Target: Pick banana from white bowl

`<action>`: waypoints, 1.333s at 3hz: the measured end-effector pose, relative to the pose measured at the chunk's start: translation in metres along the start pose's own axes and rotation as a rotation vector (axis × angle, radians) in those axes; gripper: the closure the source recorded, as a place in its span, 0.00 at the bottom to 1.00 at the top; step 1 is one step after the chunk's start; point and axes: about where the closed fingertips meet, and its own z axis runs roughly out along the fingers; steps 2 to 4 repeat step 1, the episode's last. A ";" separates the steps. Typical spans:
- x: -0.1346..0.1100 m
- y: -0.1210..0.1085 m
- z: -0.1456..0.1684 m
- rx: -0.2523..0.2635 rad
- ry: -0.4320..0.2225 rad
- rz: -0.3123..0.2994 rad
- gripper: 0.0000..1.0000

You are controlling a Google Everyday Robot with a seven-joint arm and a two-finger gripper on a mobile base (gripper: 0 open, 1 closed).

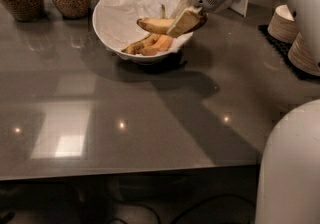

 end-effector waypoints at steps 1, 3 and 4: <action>-0.018 0.015 -0.036 0.101 -0.123 -0.014 1.00; -0.018 0.015 -0.036 0.101 -0.123 -0.014 1.00; -0.018 0.015 -0.036 0.101 -0.123 -0.014 1.00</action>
Offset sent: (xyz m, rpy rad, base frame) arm 0.0000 0.0000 0.0000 0.0000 0.0000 0.0000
